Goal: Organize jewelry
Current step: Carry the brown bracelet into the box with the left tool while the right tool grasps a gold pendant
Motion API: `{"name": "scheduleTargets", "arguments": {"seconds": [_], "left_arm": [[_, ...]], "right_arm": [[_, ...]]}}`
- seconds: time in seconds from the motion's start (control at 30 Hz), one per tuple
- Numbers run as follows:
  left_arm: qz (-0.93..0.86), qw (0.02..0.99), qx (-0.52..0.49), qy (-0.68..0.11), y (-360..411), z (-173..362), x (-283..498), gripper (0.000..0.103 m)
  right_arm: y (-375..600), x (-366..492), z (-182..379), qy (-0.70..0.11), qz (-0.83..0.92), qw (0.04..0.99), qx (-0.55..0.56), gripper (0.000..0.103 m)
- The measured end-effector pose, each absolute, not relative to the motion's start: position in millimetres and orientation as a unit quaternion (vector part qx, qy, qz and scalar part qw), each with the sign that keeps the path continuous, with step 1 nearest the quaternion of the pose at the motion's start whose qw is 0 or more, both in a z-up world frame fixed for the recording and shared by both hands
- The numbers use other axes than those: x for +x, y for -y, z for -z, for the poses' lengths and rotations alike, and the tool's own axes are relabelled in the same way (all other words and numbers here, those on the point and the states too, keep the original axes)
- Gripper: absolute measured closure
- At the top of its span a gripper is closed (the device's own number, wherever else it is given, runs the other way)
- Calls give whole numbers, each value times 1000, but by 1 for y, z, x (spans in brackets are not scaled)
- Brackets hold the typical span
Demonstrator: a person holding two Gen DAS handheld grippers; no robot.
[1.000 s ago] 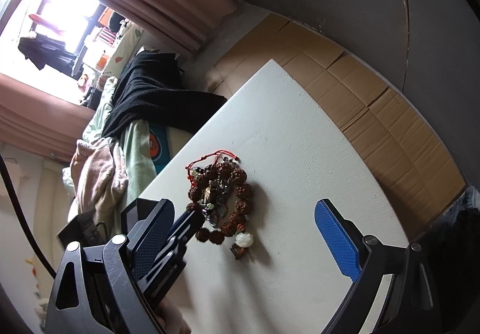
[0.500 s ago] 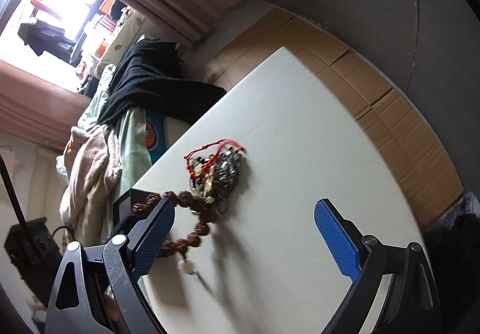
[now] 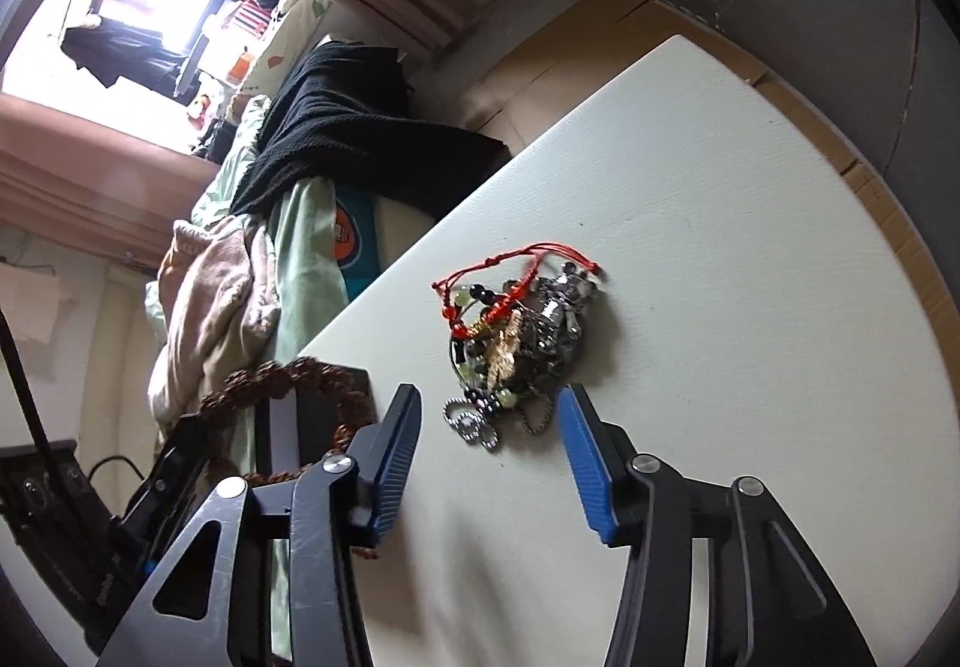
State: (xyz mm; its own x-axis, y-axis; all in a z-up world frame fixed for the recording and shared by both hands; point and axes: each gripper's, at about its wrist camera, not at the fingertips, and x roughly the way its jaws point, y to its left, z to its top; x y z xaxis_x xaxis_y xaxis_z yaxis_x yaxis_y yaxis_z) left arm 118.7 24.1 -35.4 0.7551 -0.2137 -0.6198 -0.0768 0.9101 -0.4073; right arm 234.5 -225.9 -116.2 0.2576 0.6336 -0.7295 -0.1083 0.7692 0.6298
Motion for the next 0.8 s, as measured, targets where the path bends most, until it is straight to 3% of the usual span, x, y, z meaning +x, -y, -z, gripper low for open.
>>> {"name": "scheduleTargets", "arguments": {"seconds": [0.1, 0.57, 0.8], "left_arm": [[29, 913, -217, -343, -34, 35, 116, 84], [1, 926, -259, -276, -79, 8, 91, 84], [-15, 922, -266, -281, -92, 14, 91, 84]], "right_arm": [[219, 239, 117, -548, -248, 763, 237, 63], [192, 249, 124, -531, -220, 799, 180, 68], [188, 252, 131, -538, -209, 801, 160, 72]]}}
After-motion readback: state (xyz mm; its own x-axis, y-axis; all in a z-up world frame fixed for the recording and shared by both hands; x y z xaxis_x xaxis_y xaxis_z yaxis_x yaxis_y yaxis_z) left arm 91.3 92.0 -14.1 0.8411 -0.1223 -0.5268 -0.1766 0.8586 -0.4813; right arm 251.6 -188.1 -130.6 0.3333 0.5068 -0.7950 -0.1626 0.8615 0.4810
